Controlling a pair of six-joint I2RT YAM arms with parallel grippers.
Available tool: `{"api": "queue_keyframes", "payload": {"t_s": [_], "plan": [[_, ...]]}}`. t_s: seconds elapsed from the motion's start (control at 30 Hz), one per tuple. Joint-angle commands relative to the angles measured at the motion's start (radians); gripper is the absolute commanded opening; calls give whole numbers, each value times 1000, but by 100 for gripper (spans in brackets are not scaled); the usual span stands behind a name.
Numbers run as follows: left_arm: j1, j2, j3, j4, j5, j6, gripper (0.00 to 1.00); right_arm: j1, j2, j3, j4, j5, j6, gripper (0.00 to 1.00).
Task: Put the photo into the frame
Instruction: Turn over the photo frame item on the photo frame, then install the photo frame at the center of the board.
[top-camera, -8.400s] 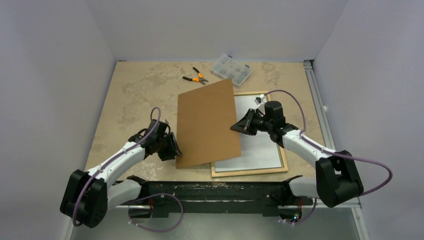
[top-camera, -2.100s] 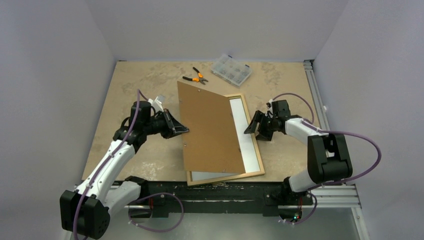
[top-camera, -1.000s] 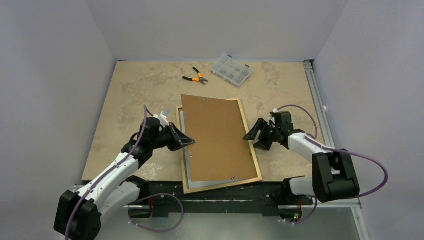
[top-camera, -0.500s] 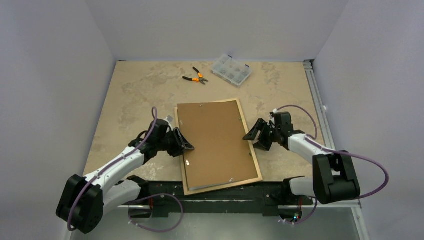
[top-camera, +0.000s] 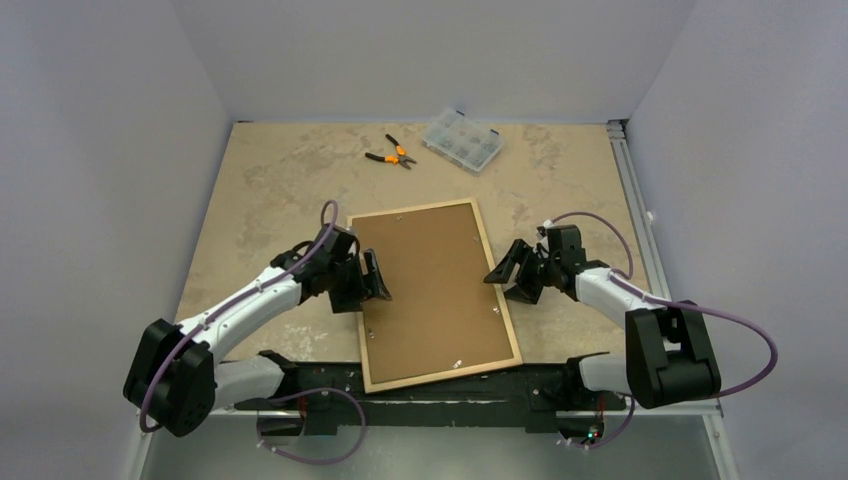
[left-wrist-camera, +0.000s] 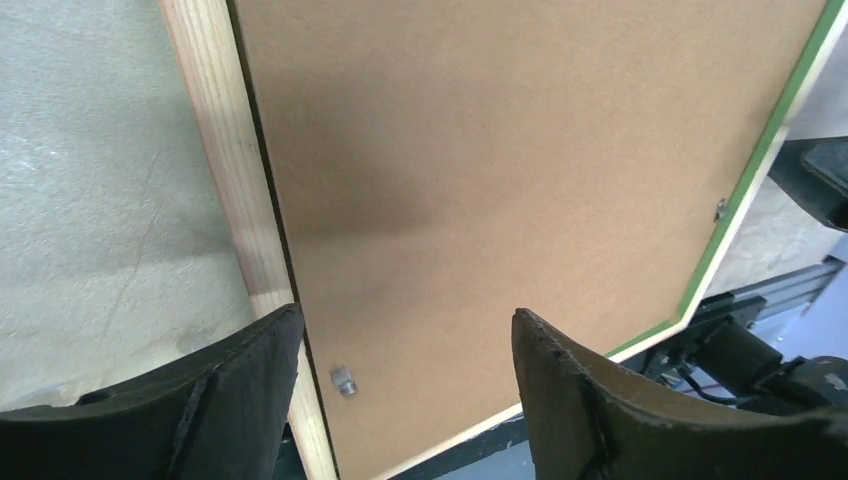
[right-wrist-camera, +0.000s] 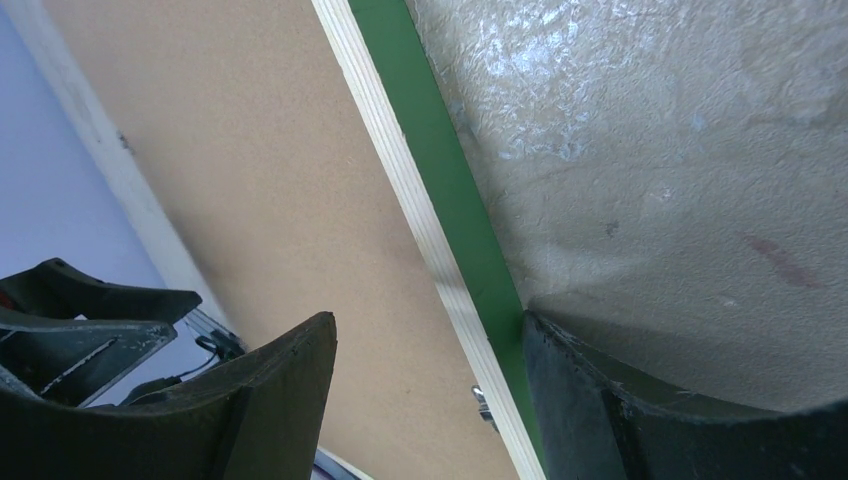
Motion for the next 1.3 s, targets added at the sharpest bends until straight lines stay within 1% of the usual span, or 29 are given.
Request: {"api": "queue_keyframes", "payload": {"t_s": [0.0,0.13,0.2,0.27,0.37,0.53,0.67,0.77,1.0,1.13,1.27], "plan": [[-51,41,132,-182,-159,69,78,9,0,1,-4,-30,-4,67],[-109,90,216,-310,-316,64,86,10,-3,3,-12,-24,-5,67],[-131,114,244,-357,-379,54,88,9,-5,6,-18,-16,-10,67],[-137,134,251,-372,-404,48,89,8,-8,12,-30,-8,-18,67],[-136,151,230,-344,-404,37,93,9,-12,22,-53,8,-33,67],[-129,171,178,-200,-324,47,94,9,-20,34,-94,45,-62,67],[-97,174,114,-24,-205,52,95,9,-26,33,-110,50,-75,67],[-78,195,96,68,-129,56,95,9,-35,31,-123,47,-81,67],[-83,296,162,190,-1,63,93,10,-90,35,-181,46,-98,67],[-97,364,232,205,21,61,93,8,-137,45,-250,112,-118,68],[-100,434,296,207,46,65,93,8,-151,52,-276,153,-126,68]]}}
